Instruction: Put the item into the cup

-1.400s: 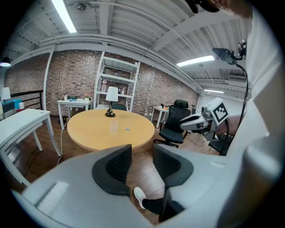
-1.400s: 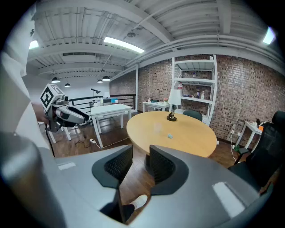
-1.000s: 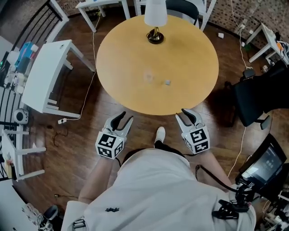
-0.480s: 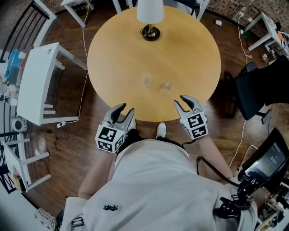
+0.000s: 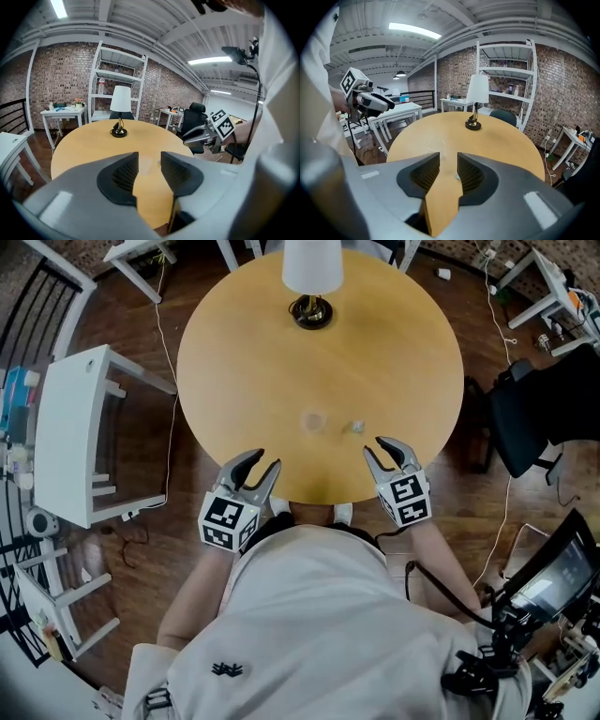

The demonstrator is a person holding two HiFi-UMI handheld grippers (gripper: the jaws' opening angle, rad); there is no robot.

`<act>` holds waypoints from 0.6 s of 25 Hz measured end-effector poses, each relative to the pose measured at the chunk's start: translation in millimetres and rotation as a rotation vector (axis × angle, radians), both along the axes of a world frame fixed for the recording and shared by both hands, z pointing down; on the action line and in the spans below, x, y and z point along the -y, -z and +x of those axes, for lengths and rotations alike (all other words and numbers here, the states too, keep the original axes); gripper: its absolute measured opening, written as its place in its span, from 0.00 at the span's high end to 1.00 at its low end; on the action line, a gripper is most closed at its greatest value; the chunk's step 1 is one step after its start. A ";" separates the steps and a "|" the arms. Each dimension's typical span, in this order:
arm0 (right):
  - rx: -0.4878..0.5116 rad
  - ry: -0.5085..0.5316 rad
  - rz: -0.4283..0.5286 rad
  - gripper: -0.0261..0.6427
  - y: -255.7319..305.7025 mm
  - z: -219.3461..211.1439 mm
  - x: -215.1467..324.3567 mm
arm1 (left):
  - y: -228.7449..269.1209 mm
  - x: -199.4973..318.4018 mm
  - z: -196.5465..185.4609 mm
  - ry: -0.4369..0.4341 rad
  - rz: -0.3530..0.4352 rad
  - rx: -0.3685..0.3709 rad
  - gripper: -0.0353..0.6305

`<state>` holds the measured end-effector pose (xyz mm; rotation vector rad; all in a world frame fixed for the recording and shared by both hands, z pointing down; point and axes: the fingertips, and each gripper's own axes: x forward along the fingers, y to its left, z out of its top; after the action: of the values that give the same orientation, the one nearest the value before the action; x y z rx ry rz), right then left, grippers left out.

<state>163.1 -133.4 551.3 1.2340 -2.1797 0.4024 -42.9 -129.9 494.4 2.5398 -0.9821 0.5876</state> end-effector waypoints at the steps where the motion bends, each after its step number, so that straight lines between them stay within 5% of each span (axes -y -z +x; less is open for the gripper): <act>1: -0.002 -0.005 -0.002 0.78 -3.3 -0.8 3.6 | 0.2 3.3 0.5 -0.007 0.000 -0.002 0.75; 15: -0.136 -0.038 -0.184 0.78 -137.6 9.9 57.2 | -6.1 13.3 -50.9 0.024 -0.032 0.051 0.75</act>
<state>173.0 -190.5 688.9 1.1678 -1.9607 0.5074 -93.8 -143.1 500.6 2.4934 -1.0111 0.6593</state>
